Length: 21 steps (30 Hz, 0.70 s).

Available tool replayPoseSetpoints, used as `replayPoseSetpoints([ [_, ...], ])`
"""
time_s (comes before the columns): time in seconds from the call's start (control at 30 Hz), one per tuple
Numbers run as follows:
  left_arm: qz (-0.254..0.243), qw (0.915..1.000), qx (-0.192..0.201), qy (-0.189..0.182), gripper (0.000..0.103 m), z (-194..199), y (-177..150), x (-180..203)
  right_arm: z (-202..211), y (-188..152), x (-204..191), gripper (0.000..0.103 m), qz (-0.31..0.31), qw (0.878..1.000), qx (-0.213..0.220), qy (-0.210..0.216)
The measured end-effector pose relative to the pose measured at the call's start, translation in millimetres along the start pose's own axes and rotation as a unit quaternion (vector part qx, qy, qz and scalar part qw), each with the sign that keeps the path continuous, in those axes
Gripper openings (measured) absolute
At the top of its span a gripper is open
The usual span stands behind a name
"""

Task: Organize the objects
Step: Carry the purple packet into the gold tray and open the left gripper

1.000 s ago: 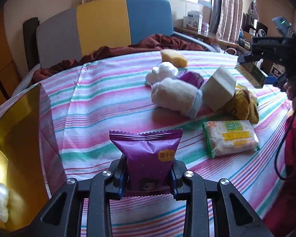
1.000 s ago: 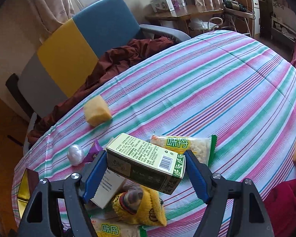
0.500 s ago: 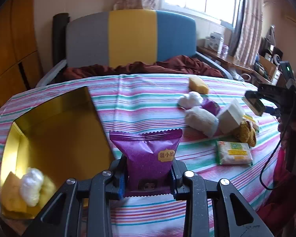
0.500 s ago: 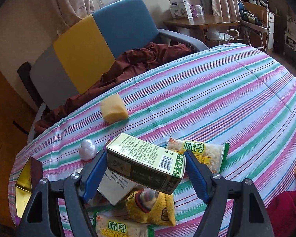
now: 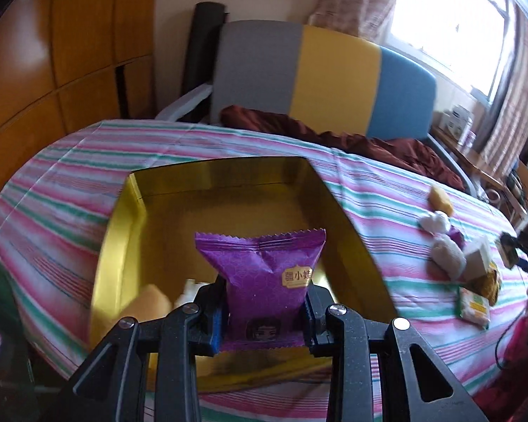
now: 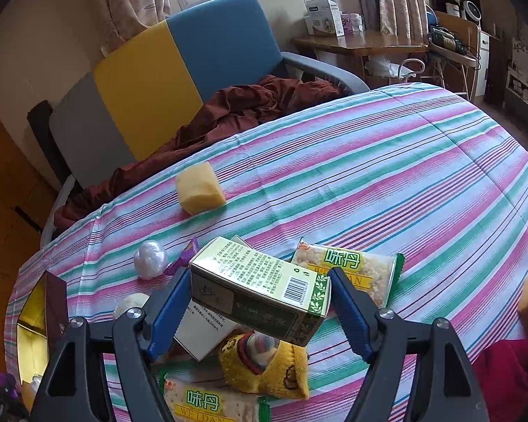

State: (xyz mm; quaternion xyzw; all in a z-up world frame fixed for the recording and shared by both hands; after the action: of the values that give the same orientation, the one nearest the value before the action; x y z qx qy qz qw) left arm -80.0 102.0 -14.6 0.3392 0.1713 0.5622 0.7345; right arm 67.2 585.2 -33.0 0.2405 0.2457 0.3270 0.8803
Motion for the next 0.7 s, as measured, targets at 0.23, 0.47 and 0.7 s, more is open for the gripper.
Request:
replayPoseSetpoints([
  [0.23, 0.036, 0.9979, -0.030, 0.046, 0.034, -32, 12, -57, 0, 0, -1, 0.079, 0.003, 1.000, -0.001, 0.000],
  [0.47, 0.036, 0.9945, -0.050, 0.084, 0.035, -67, 19, -79, -3, -1, -5, 0.079, 0.014, 1.000, -0.004, -0.005],
  [0.7, 0.039, 0.9913, -0.059, 0.111, 0.048, -81, 14, -90, -5, -1, -8, 0.079, 0.025, 1.000, -0.008, -0.009],
])
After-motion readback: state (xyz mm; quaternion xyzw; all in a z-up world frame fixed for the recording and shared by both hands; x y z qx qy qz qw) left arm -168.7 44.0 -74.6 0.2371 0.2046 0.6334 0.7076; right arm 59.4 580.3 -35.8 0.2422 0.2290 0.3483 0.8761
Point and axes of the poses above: each gripper's, at about its wrist camera, not at the fingertips, and z roughly against the way its jaws point, x to its right, y to its top, the point moved 4 cm from there along -z, roughly the way its jaws point
